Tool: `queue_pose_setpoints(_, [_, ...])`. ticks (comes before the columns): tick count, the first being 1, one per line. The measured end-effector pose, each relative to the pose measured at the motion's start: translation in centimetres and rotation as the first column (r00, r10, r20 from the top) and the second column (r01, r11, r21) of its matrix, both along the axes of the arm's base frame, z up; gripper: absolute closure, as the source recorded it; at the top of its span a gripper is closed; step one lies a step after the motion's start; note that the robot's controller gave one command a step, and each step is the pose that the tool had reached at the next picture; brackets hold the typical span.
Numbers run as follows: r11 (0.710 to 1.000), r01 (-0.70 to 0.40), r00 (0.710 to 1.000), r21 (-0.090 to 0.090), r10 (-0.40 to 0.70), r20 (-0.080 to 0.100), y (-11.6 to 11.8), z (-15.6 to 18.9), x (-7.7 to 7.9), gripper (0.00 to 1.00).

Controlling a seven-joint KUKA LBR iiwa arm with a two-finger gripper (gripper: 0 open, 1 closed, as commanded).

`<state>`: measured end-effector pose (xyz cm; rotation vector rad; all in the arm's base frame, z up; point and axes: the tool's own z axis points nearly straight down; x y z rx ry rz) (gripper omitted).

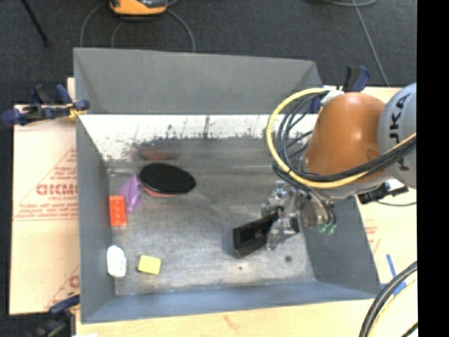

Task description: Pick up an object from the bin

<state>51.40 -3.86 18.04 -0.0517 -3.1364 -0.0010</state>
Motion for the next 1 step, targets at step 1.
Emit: queue_pose_setpoints(1, [1.000,0.009,1.000,0.000,-0.009,-0.001,0.55,6.79,0.91,1.00])
